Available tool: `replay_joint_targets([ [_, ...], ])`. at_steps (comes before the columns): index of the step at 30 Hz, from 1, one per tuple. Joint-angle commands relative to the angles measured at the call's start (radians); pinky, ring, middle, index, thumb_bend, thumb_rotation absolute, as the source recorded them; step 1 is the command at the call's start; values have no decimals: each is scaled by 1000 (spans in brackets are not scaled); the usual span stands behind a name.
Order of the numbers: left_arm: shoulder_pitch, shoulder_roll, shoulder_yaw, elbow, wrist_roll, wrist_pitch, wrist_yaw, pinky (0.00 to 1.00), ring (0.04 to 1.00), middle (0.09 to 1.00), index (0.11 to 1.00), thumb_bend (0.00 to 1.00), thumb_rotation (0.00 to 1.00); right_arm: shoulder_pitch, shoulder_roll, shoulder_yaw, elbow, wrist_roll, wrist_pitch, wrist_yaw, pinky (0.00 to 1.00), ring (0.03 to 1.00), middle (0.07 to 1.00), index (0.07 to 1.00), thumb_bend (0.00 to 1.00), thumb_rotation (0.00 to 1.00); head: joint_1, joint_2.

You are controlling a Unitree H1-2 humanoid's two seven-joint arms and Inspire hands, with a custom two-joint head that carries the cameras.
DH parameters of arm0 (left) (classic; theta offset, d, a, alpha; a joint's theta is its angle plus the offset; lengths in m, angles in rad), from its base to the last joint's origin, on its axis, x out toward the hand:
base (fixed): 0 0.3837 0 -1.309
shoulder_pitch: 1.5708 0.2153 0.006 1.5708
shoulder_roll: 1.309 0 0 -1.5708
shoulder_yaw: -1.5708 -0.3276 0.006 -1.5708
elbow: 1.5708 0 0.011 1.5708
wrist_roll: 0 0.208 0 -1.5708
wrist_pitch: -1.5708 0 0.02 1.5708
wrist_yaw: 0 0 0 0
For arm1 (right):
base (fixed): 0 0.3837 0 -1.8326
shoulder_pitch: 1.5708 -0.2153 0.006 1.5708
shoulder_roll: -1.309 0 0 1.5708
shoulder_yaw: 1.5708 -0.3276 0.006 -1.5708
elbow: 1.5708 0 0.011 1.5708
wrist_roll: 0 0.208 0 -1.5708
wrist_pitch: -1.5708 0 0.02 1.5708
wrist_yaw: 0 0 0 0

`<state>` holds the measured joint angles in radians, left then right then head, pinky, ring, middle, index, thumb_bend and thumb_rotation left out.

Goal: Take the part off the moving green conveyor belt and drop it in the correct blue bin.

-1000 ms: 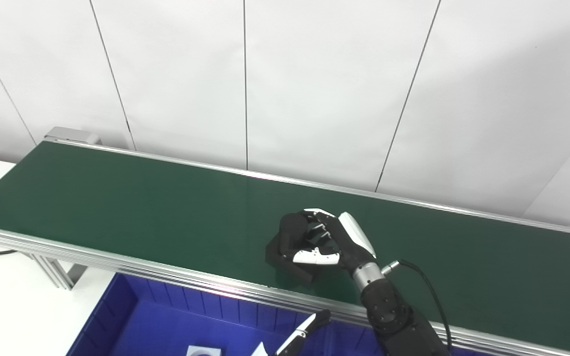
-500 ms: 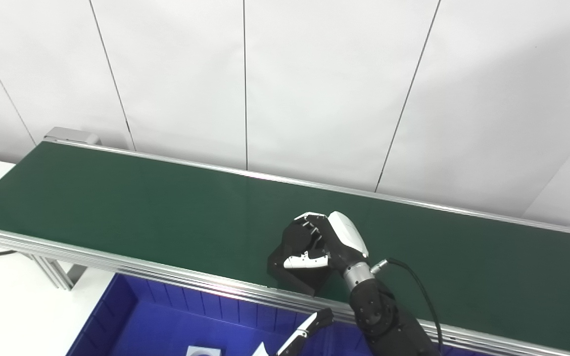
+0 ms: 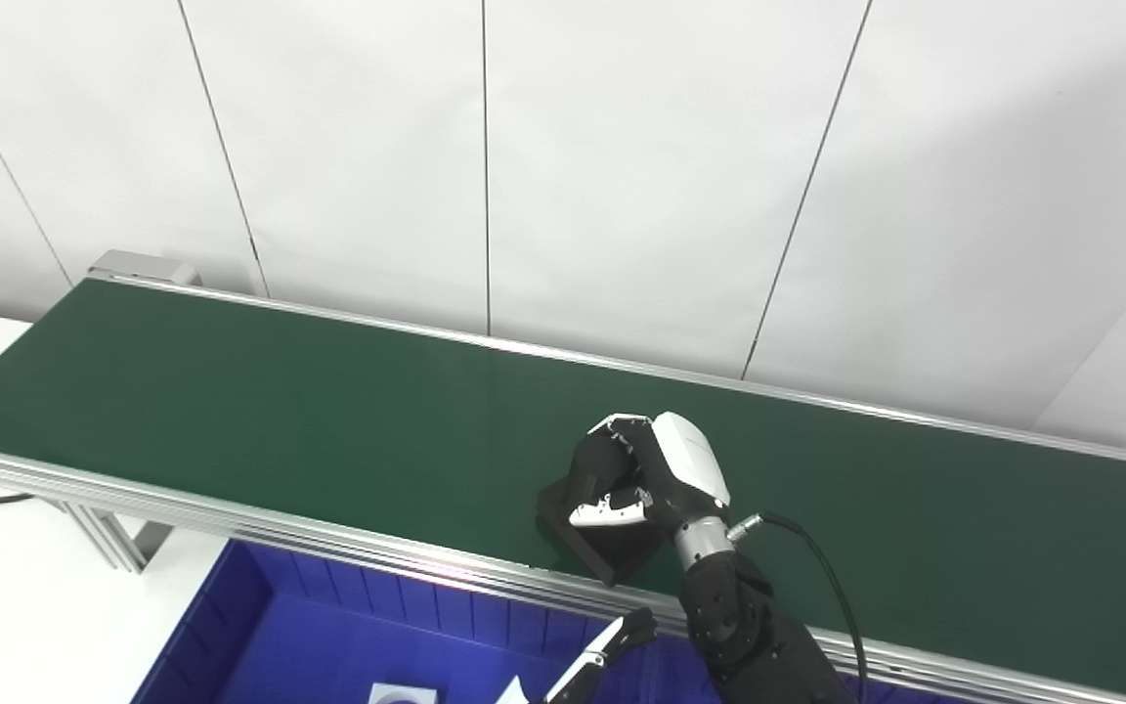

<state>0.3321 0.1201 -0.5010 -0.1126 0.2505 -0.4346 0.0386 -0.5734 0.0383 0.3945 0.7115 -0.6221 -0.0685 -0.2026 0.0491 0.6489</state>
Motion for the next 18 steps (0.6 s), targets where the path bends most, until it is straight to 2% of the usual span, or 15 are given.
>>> replay_joint_targets([
  [1,-11,-14,3,-10,10,-35,5,999,963,943,979,839,800,-26,-2,-6,-50,4,-10,-17,301,363,470,551,509,0,-9,-1],
  [4,-14,-22,5,-5,3,-34,-2,1000,968,947,982,849,799,-15,-19,-11,-80,17,-26,-5,306,367,477,552,509,0,-23,-2],
  [7,-21,-27,8,1,-5,-34,-6,1000,972,954,985,849,798,-4,-41,-16,-116,29,-51,-9,267,356,459,554,507,0,-64,-3],
  [10,-26,-29,16,3,-16,-34,-15,1000,976,959,989,850,798,25,-74,-29,-201,46,-41,16,258,354,459,557,506,0,-92,-3],
  [15,-34,-25,25,1,-45,-34,-21,1000,997,973,1000,836,784,93,-145,-41,-374,54,-67,36,245,352,458,557,505,0,-179,6],
  [16,-35,-24,27,0,-50,-34,-24,1000,999,977,1000,833,783,106,-159,-42,-407,53,-71,41,245,353,456,556,506,0,-179,6],
  [17,-36,-21,31,0,-57,-34,-29,1000,1000,980,1000,835,784,118,-169,-44,-436,55,-73,46,246,355,455,555,506,0,-217,7],
  [18,-37,-18,34,0,-61,-33,-33,1000,1000,982,1000,837,785,135,-182,-52,-474,65,-69,57,247,356,455,555,506,0,-217,7],
])
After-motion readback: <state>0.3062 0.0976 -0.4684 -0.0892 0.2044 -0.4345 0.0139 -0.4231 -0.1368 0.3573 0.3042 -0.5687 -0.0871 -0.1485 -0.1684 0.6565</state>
